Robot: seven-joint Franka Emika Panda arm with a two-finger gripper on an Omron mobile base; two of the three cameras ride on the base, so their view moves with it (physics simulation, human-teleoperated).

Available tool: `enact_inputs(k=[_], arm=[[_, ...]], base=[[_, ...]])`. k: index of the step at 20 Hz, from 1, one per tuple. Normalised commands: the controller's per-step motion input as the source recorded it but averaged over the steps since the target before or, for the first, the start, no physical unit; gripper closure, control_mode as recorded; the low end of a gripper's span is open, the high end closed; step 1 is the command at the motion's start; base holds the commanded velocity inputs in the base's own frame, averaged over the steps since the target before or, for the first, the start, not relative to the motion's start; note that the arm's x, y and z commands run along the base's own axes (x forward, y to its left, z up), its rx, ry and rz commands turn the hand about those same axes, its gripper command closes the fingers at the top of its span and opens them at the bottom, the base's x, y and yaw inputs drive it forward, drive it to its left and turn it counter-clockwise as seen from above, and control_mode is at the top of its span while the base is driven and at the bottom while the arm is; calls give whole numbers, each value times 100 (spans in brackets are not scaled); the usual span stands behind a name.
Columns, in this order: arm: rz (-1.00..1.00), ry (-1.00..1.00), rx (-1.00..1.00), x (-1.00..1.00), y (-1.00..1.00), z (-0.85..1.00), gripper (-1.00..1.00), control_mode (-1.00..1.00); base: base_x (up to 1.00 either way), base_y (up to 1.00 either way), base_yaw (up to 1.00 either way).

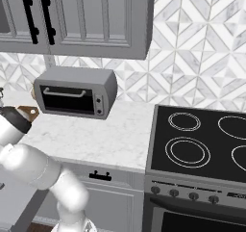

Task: Place the appropriate cutting tool for cutting the broccoli skin on the cutting board.

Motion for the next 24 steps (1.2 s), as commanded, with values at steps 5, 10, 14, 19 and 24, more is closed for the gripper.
enact_inputs(k=[5,10,14,19,24], arm=[[3,0,1,100,13,-73,100,-100],[1,0,0,72,0,-56,100,-100],[5,0,0,13,1,-64,100,-100],[5,-1,0,6,1,-57,100,-100],[4,-2,0,10,0,-48,100,-100]], base=[[0,0,0],[0,0,0],[0,0,0],[0,0,0],[0,0,0]])
